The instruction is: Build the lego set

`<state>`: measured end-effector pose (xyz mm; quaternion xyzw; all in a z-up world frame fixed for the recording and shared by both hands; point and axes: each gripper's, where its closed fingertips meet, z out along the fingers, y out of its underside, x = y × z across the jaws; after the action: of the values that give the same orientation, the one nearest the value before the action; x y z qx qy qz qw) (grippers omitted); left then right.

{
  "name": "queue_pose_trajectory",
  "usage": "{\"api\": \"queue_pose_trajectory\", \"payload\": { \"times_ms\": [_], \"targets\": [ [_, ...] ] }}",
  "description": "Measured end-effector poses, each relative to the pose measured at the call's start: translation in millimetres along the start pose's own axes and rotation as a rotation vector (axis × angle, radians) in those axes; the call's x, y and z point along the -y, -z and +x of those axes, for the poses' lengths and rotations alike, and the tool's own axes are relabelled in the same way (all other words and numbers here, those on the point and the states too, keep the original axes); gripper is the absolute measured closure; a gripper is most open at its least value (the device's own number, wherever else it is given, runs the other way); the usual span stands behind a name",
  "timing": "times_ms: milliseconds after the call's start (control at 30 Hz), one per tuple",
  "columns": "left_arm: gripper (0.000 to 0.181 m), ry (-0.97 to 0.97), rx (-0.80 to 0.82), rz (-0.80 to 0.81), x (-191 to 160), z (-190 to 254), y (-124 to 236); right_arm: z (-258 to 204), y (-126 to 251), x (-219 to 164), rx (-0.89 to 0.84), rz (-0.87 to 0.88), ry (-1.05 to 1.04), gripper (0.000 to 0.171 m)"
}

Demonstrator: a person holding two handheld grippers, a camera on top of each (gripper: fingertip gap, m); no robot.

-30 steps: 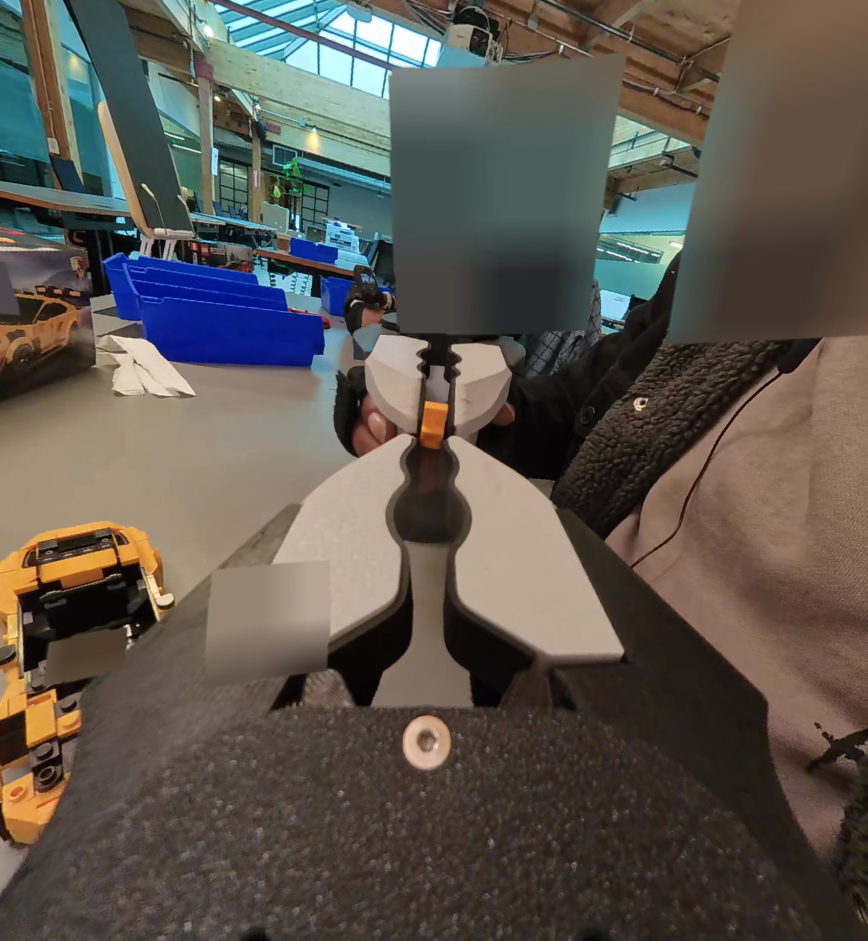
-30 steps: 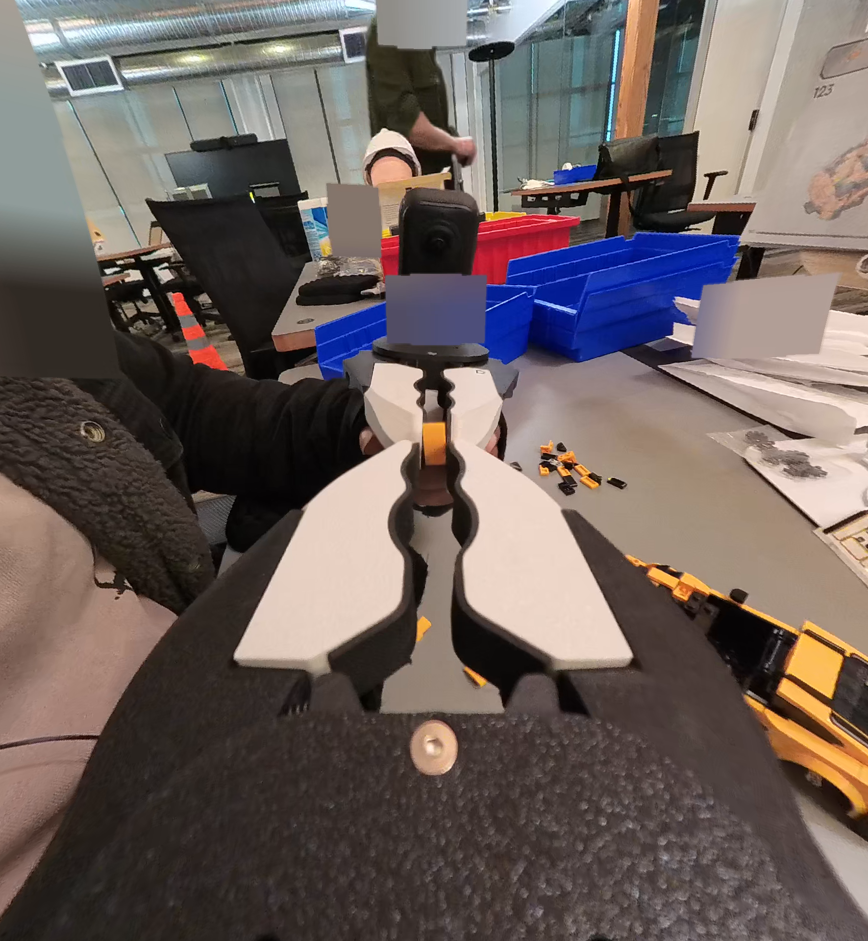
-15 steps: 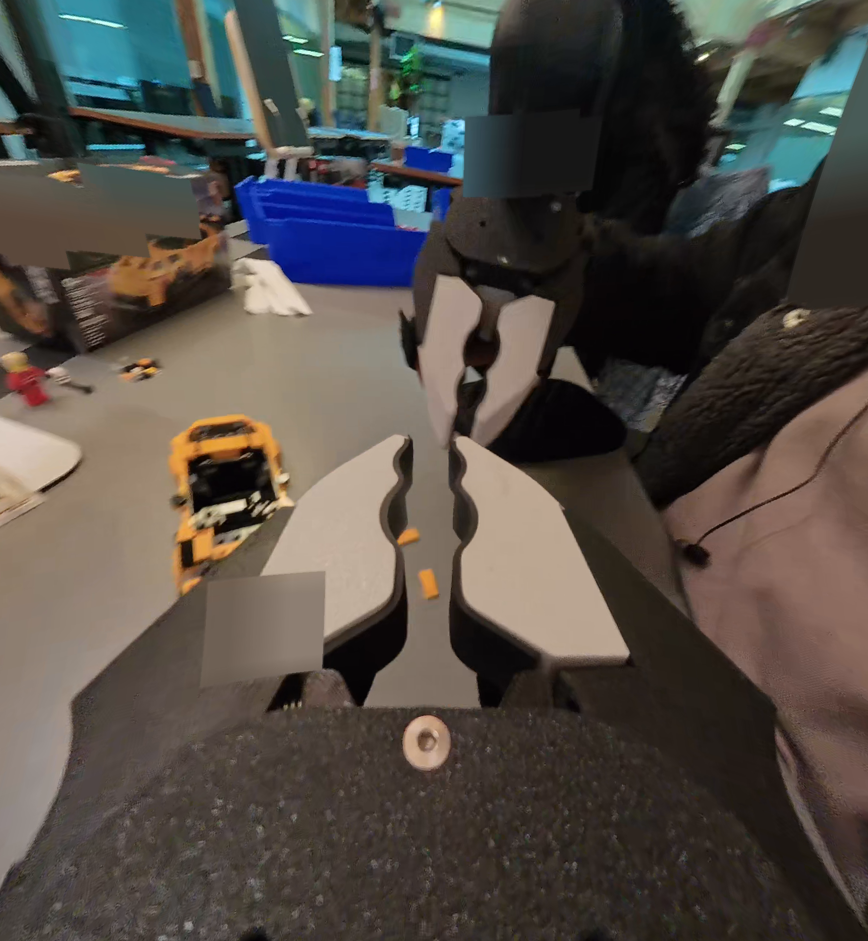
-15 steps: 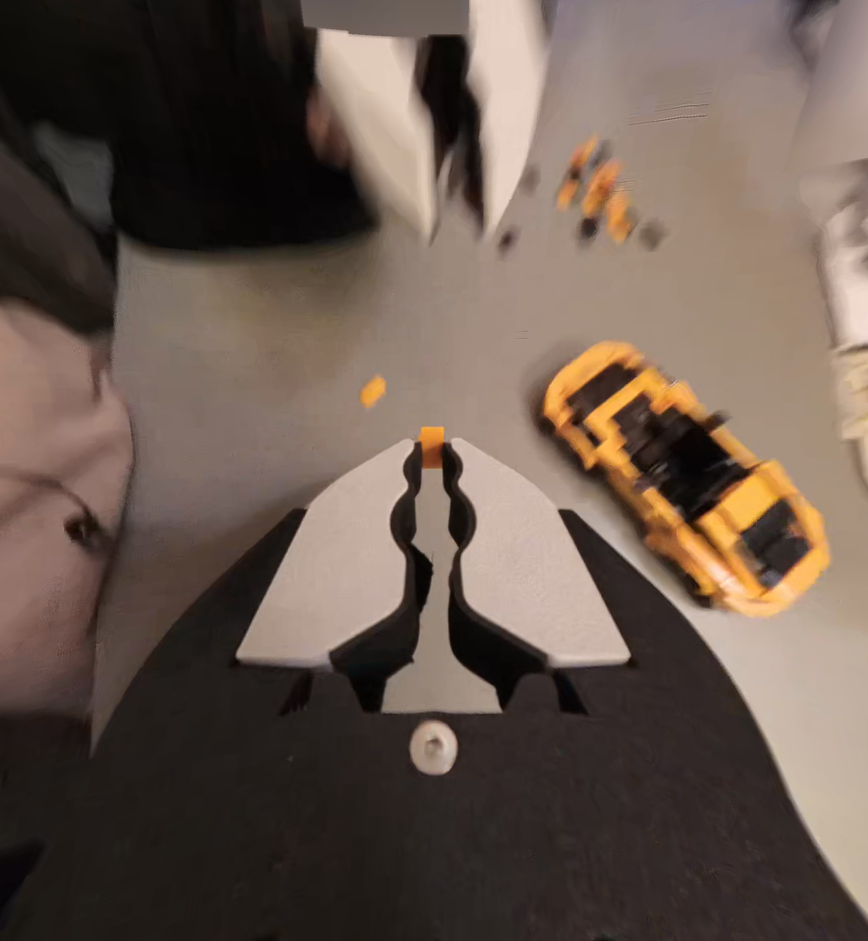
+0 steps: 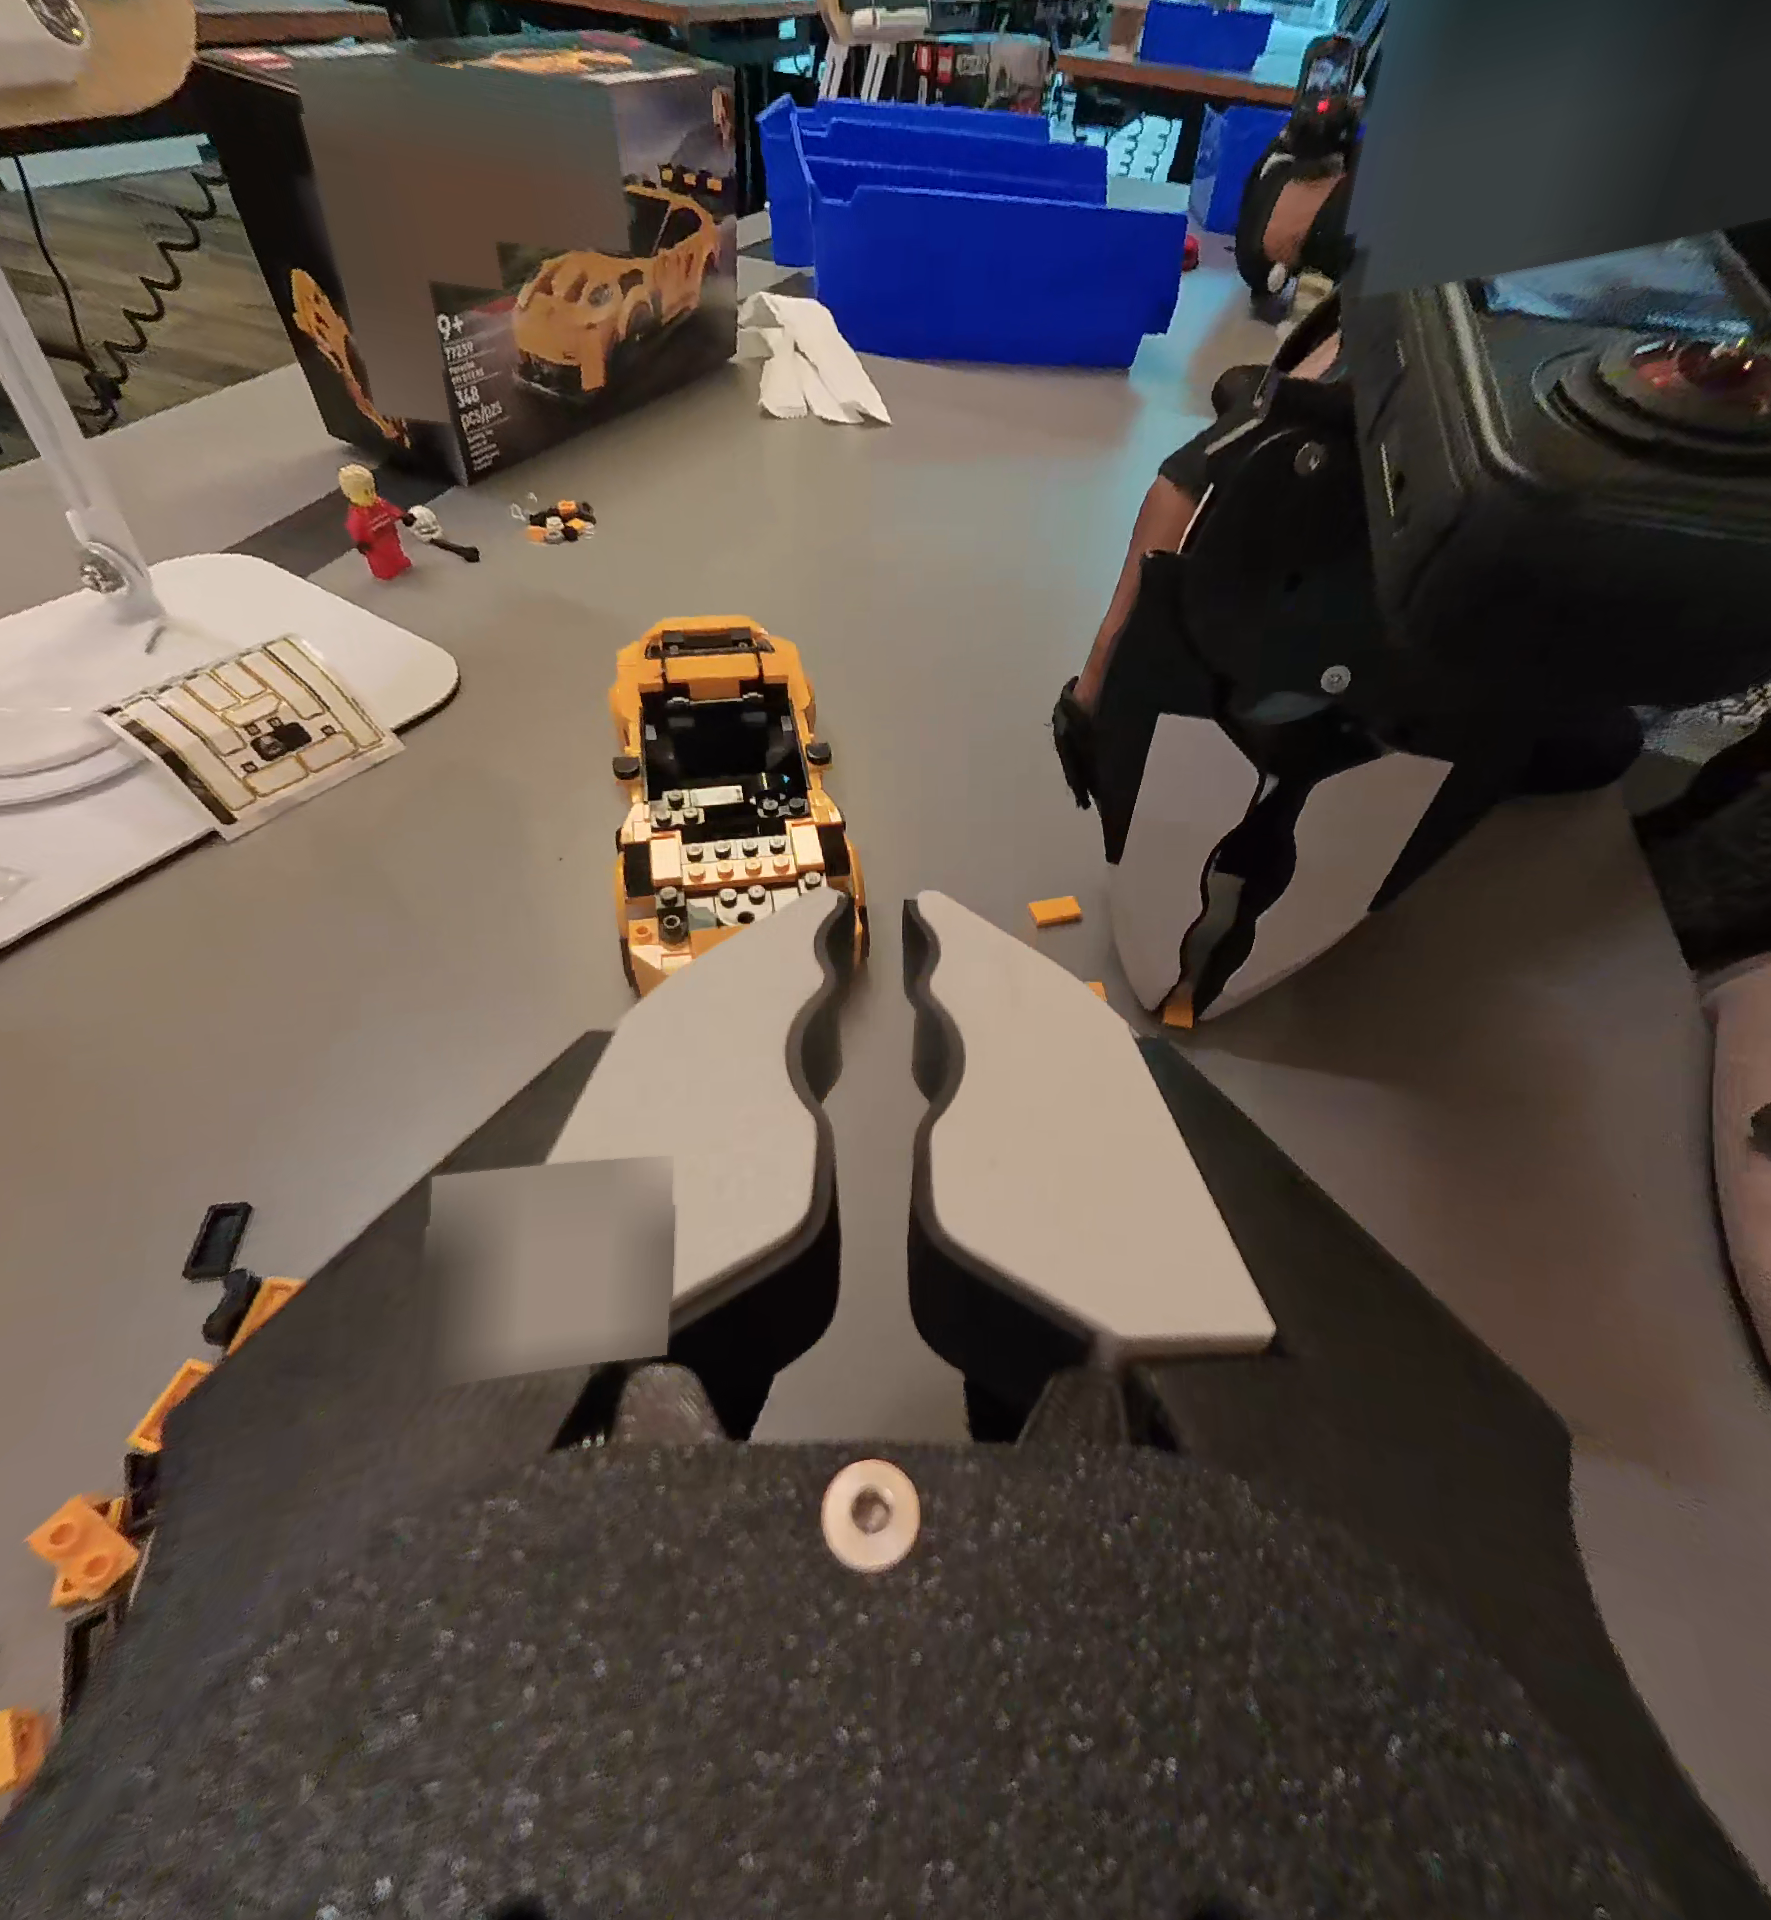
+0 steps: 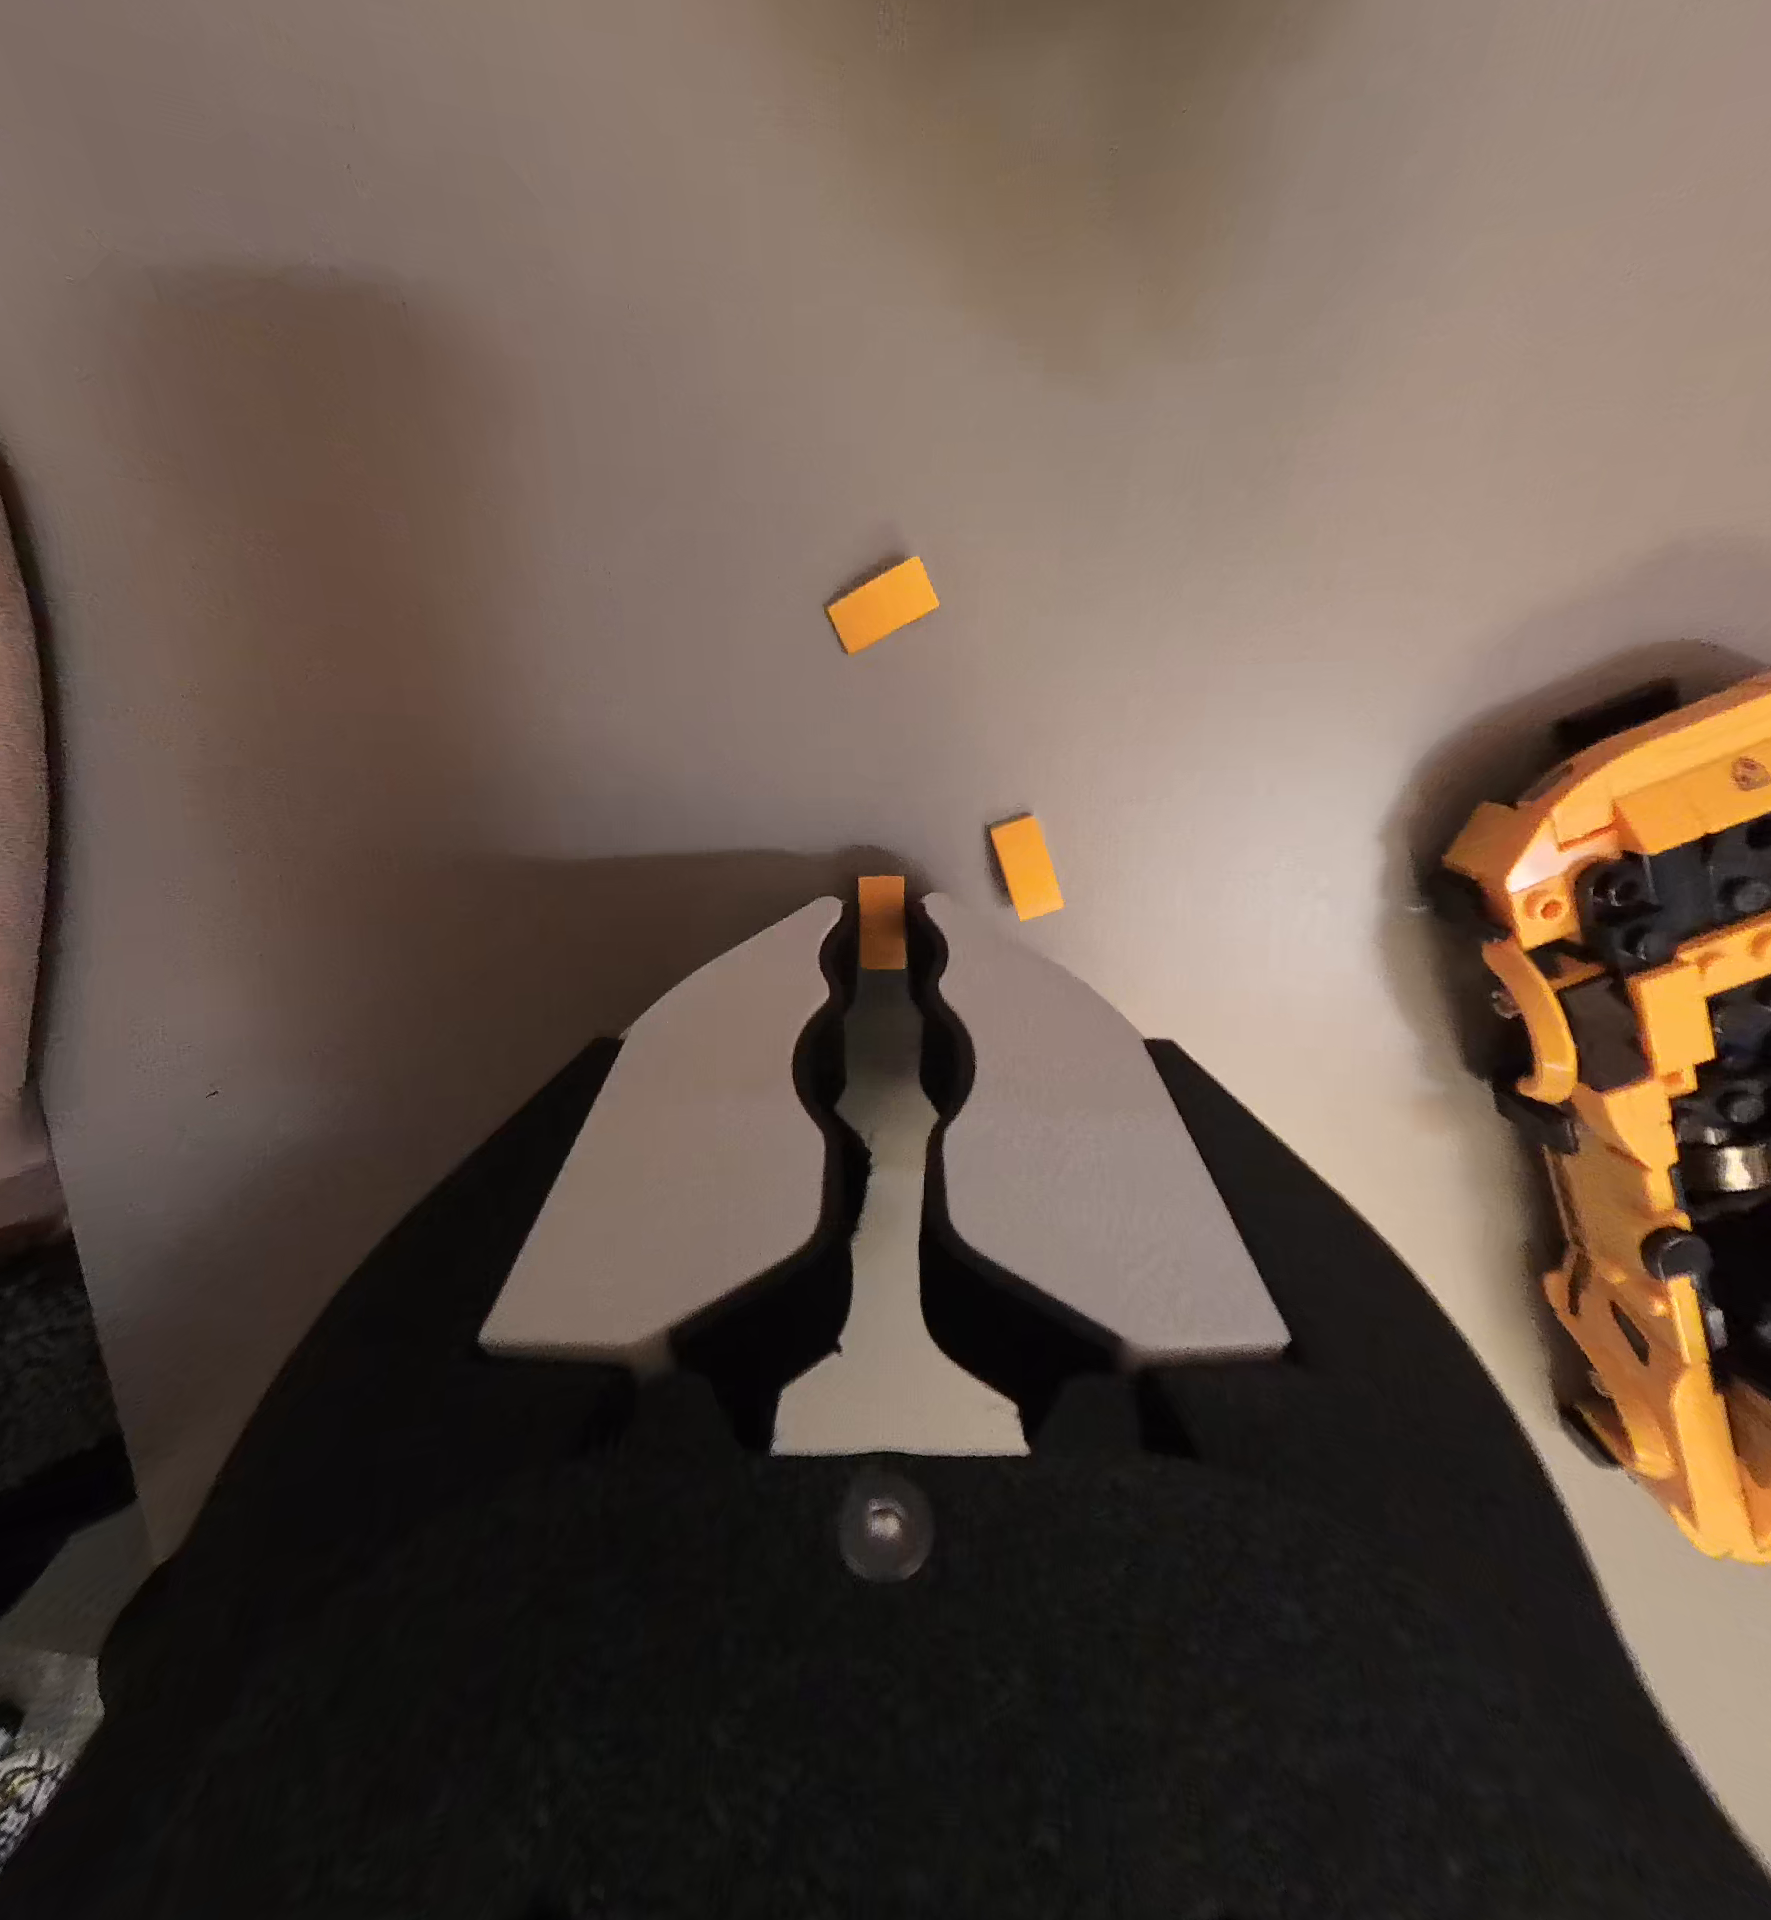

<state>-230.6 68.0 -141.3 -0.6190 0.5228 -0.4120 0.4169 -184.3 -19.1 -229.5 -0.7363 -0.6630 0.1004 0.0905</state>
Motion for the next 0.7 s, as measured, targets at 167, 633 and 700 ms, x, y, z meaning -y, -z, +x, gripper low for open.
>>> {"api": "queue_pose_trajectory", "payload": {
  "times_ms": [167,633,700],
  "targets": [
    [0.173,-0.002,-0.001,-0.020,-5,0,-3,-2,2,4,0.023,0.033,-0.009,0.154],
    [0.175,-0.035,-0.038,-0.149,-35,7,-19,33,28,-32,-0.154,0.387,-0.273,0.153],
    [0.174,-0.030,-0.035,-0.162,-39,5,-20,36,21,-33,-0.160,0.368,-0.313,0.154]
  ]
}}
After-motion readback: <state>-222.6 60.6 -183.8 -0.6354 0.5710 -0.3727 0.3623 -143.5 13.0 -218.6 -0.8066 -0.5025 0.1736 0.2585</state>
